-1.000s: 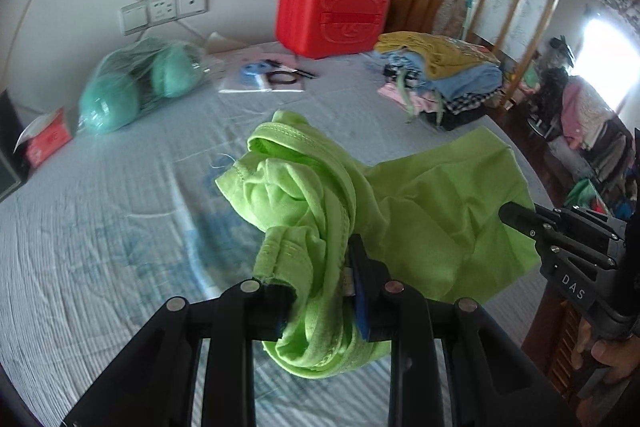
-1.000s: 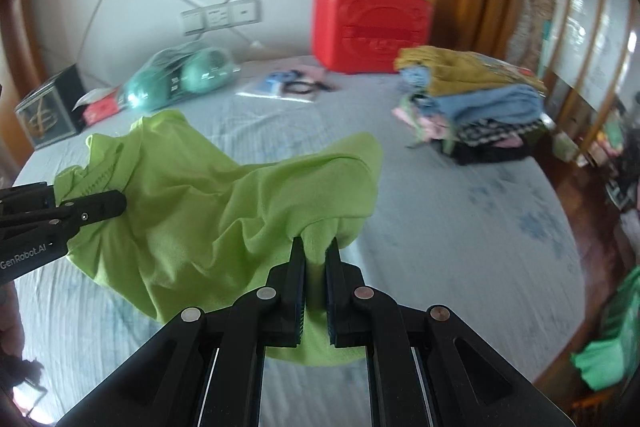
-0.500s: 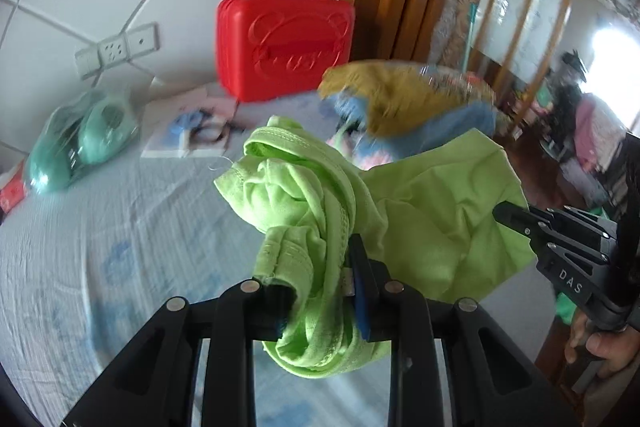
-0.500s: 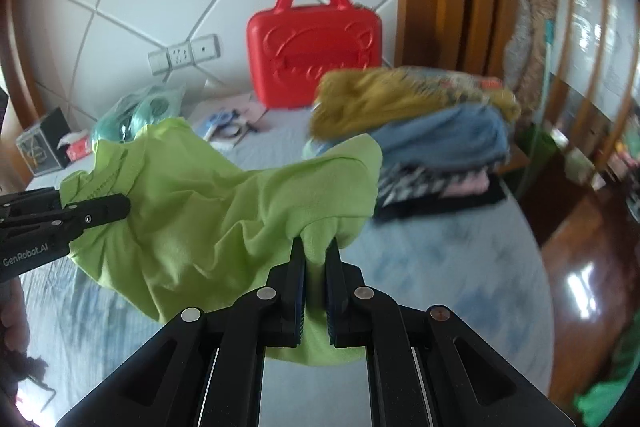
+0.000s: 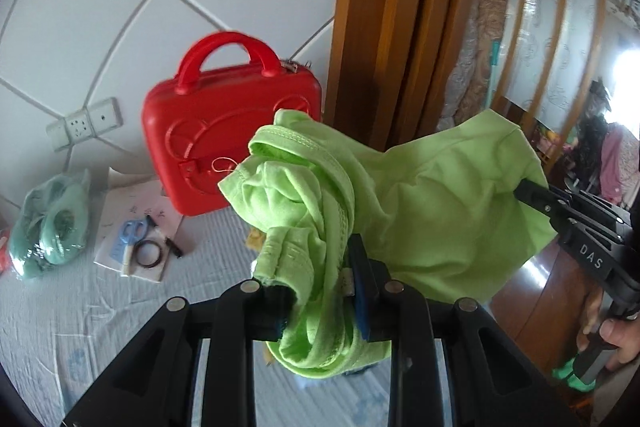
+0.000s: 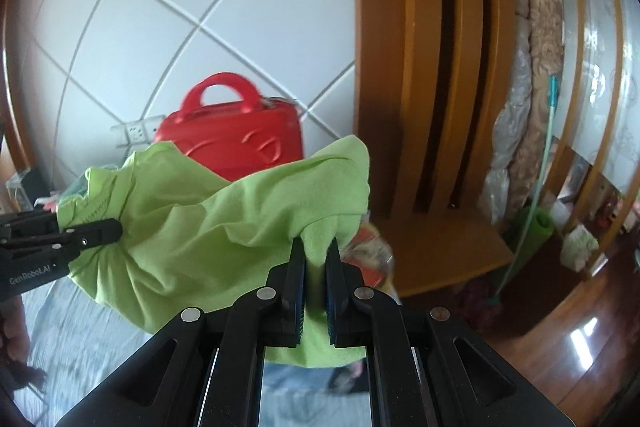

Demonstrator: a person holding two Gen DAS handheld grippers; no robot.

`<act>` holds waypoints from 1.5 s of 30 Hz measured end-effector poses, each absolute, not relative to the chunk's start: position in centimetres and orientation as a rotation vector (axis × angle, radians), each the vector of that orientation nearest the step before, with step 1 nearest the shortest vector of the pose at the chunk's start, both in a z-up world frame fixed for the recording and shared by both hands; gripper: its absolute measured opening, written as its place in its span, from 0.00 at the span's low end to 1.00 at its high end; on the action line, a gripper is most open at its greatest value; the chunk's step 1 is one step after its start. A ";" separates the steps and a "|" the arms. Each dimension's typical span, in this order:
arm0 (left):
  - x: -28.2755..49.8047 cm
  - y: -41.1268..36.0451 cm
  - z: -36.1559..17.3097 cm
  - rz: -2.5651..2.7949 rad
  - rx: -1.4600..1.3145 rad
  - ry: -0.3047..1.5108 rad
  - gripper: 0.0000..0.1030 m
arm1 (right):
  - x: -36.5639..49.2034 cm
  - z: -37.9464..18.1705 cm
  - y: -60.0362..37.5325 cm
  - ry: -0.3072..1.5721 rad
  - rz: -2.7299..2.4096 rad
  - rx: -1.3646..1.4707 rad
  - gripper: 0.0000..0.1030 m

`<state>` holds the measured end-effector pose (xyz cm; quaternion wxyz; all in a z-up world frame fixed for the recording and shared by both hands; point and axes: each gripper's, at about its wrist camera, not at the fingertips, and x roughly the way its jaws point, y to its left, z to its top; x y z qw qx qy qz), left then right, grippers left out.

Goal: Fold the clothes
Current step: 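Carry the folded T-shirt with both grippers onto the clothes stack, then open both grippers and withdraw from the clothes stack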

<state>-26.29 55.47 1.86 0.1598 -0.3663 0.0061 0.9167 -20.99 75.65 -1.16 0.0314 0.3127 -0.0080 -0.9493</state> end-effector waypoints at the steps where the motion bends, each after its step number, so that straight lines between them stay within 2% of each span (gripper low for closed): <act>1: -27.1 55.8 1.2 2.621 -1.072 0.018 0.24 | -22.0 -1.3 76.6 -0.033 -2.925 0.964 0.09; 2: -27.8 56.2 0.5 2.624 -1.099 0.024 0.24 | -23.0 -1.4 77.5 -0.041 -2.926 0.964 0.09; 4: -29.2 56.5 -1.7 2.644 -1.181 0.040 0.29 | -25.0 -1.7 79.3 -0.057 -2.928 0.965 0.16; 5: -29.9 56.4 -2.8 2.647 -1.226 0.041 0.33 | -25.6 -2.1 80.1 -0.065 -2.935 0.971 0.26; 6: -30.4 56.3 -3.9 2.641 -1.270 0.038 0.44 | -26.2 -3.0 80.7 -0.085 -2.941 0.988 0.36; 7: -30.8 56.1 -4.9 2.637 -1.310 0.042 0.54 | -26.6 -3.9 81.3 -0.107 -2.937 1.007 0.38; 8: -30.8 56.0 -5.7 2.645 -1.325 0.056 0.59 | -26.9 -4.6 81.5 -0.110 -2.930 1.021 0.41; 10: -30.6 55.9 -6.2 2.699 -1.308 0.107 0.82 | -27.3 -6.0 81.8 -0.099 -2.915 1.043 0.45; 11: -30.5 55.9 -6.1 2.715 -1.298 0.119 0.84 | -27.4 -6.5 81.8 -0.094 -2.915 1.050 0.45; 16: -29.7 56.0 -5.0 2.704 -1.304 0.100 0.85 | -27.3 -7.1 82.4 -0.118 -2.938 1.061 0.46; 20: -27.6 56.1 -3.4 2.691 -1.283 0.111 0.85 | -25.2 -5.3 81.3 -0.099 -2.980 0.983 0.48; 22: -26.4 56.1 -3.1 2.683 -1.280 0.115 0.85 | -23.5 -4.6 80.2 -0.096 -2.999 0.936 0.64; 23: -25.6 56.0 -3.0 2.681 -1.279 0.119 0.85 | -22.6 -4.3 79.6 -0.092 -3.004 0.913 0.77; 24: -24.9 55.9 -2.9 2.683 -1.274 0.126 0.85 | -21.5 -4.2 78.8 -0.081 -3.009 0.889 0.80; 28: -21.9 55.5 -2.2 2.712 -1.230 0.152 0.85 | -18.2 -4.2 76.4 -0.060 -3.002 0.883 0.81; 39: -16.2 55.0 -0.4 2.656 -1.270 0.240 0.85 | -11.3 -4.8 74.1 -0.173 -2.982 0.914 0.83; 40: -16.0 55.1 -0.5 2.634 -1.286 0.249 0.85 | -10.9 -4.7 74.0 -0.181 -2.979 0.915 0.84; 43: -15.1 55.2 -0.2 2.613 -1.274 0.249 0.85 | -9.9 -4.3 73.9 -0.204 -2.970 0.925 0.99; 45: -14.4 55.3 0.2 2.599 -1.256 0.252 0.85 | -9.2 -3.8 73.8 -0.219 -2.978 0.920 0.99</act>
